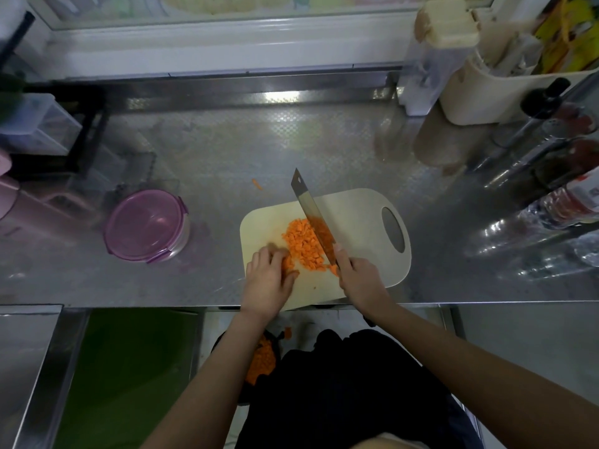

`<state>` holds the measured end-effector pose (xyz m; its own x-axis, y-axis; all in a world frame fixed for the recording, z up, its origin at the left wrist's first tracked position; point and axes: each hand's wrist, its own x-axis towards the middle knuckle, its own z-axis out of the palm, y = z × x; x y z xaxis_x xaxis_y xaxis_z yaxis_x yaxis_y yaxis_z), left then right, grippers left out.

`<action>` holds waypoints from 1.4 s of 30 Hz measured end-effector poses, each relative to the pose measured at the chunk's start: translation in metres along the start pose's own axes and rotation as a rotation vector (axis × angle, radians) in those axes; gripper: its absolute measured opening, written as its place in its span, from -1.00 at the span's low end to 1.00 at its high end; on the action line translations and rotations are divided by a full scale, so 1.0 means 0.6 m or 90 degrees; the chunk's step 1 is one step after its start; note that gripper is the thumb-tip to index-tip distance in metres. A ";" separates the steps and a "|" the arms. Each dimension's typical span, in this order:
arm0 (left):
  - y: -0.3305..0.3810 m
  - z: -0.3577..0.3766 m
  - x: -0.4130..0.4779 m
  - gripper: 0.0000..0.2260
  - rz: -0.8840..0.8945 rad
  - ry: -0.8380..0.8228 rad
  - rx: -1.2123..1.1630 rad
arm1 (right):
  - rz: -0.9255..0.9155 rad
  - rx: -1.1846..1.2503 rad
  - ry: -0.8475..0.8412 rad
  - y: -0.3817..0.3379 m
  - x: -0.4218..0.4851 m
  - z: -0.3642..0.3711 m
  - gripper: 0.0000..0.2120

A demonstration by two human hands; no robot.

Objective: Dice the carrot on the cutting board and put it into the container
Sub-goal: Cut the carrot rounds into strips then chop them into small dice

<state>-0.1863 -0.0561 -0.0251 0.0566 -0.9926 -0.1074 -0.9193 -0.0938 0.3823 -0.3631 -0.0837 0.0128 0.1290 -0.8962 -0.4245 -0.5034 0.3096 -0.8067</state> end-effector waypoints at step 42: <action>0.009 -0.001 -0.008 -0.85 -0.130 0.111 -0.203 | -0.015 -0.107 -0.107 -0.031 -0.019 0.026 -0.44</action>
<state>-0.1915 -0.0516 -0.0221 0.3155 -0.9467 -0.0643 -0.7169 -0.2822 0.6375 -0.3418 -0.0744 0.0261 0.2759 -0.8326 -0.4803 -0.6321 0.2193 -0.7432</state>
